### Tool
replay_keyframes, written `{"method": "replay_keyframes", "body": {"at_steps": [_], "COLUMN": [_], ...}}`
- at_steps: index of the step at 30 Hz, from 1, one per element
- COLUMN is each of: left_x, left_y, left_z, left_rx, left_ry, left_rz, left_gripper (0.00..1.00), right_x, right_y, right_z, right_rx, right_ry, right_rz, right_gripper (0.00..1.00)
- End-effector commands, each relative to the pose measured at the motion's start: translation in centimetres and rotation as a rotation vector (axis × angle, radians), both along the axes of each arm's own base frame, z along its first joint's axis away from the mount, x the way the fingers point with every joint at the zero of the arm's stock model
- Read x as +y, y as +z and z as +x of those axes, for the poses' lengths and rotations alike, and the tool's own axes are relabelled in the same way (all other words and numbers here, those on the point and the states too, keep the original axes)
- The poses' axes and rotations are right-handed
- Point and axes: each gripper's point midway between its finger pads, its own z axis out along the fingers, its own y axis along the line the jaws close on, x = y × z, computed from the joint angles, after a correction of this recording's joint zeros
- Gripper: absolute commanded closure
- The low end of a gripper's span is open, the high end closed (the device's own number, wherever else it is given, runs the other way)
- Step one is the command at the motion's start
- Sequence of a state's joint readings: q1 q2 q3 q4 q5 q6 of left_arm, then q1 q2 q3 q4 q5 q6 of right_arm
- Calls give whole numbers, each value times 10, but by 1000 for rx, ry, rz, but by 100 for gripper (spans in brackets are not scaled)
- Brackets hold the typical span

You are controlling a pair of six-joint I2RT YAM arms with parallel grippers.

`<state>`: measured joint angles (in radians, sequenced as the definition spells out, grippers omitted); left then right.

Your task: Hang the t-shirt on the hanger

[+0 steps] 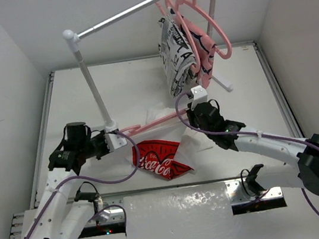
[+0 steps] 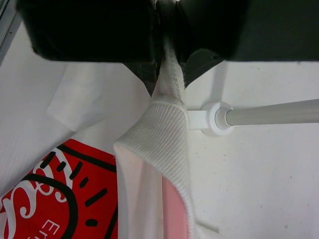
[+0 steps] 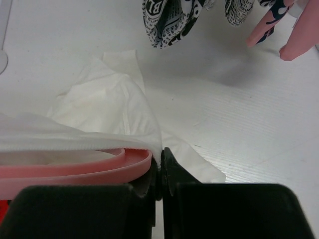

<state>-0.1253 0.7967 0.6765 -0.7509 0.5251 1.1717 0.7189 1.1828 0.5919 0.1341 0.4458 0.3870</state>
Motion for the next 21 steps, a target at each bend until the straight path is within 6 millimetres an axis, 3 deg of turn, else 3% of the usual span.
{"method": "replay_keyframes", "body": {"at_steps": [1, 6, 9, 14, 18, 21], "left_x": [41, 58, 55, 50, 61, 73], "left_y": [-22, -29, -28, -28, -40, -46], "left_z": [-12, -9, -12, -17, -15, -5], "left_rx": [77, 85, 88, 106, 142, 155], "left_ry": [99, 126, 84, 37, 100, 199], "left_rz": [195, 291, 290, 283, 324, 361], "left_gripper": [100, 100, 100, 100, 100, 100], "right_x": [-67, -64, -37, -31, -37, -28], "right_y": [13, 29, 33, 41, 45, 46], "right_z": [14, 15, 16, 22, 29, 36], "right_rx": [-83, -150, -187, -199, -191, -163], "right_ry": [-212, -161, -37, -15, -3, 19], "right_rz": [-245, -226, -143, -144, -283, -366], "right_gripper": [100, 100, 100, 100, 100, 100]}}
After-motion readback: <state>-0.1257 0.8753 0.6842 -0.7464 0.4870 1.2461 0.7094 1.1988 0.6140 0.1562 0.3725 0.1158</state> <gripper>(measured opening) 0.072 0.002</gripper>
